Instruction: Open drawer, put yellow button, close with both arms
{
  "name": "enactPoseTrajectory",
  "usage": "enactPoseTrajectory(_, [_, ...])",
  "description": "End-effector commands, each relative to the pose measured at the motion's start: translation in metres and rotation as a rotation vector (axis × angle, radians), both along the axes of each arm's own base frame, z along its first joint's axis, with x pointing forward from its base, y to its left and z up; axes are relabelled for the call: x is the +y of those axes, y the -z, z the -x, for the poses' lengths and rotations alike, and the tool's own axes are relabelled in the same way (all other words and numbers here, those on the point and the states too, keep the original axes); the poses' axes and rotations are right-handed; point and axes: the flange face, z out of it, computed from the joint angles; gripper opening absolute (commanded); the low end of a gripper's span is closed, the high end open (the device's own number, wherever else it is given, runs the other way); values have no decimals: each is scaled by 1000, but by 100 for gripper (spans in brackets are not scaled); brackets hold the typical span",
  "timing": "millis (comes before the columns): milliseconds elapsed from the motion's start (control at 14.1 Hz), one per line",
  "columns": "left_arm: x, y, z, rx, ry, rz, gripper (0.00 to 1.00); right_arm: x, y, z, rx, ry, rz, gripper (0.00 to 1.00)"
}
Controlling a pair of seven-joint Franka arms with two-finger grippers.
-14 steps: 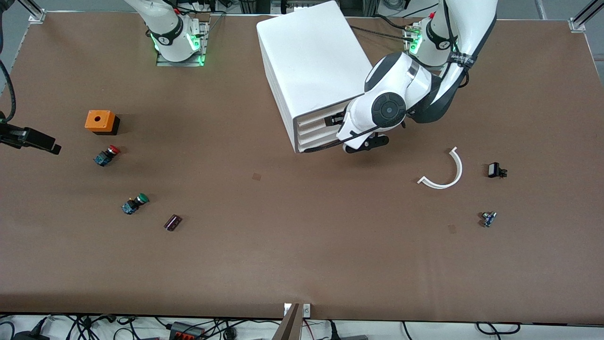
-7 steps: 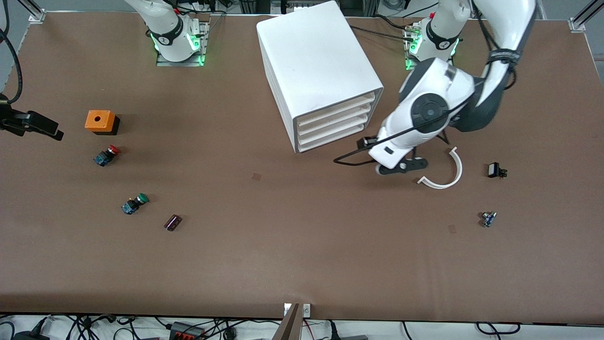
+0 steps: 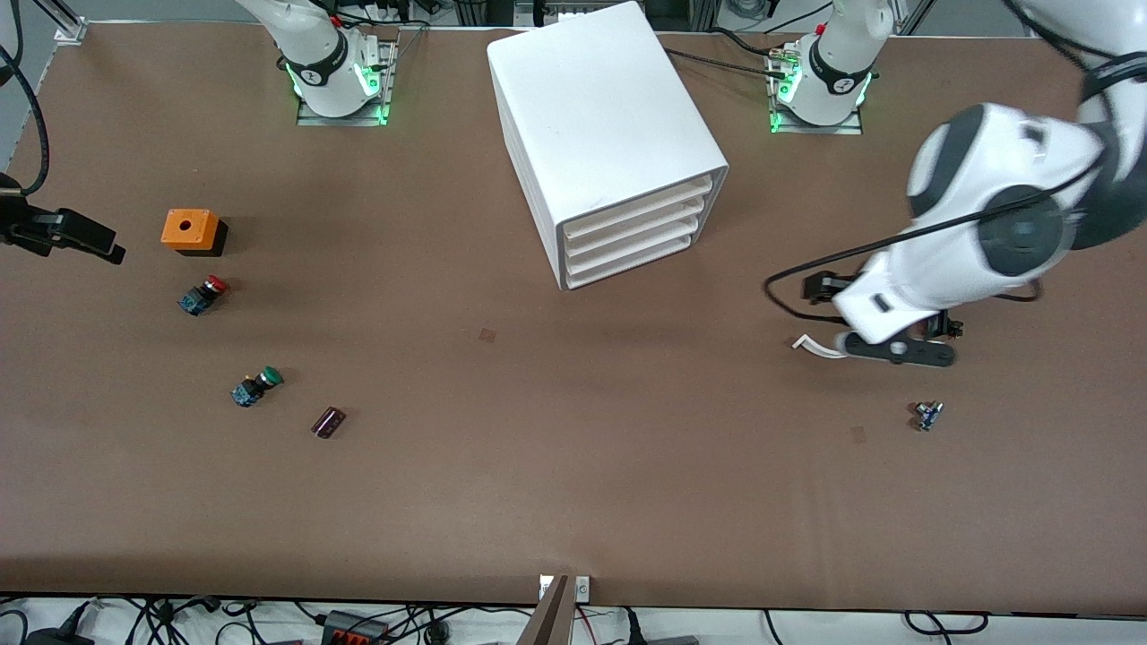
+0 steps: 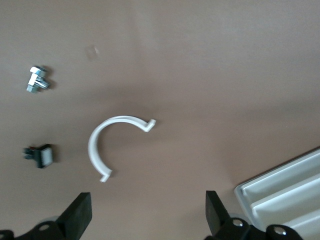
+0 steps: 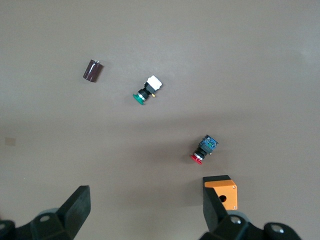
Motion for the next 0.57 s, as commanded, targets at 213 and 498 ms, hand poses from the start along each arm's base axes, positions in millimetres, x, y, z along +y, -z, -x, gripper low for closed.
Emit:
enactPoseTrajectory(213, [60,-100,42,-98,29,6,100,2,-6,11,7,-23,13,100])
enactPoseTrajectory(498, [80,-138,62,-198,57,31,100,3,-9,11,2,-26,14,100])
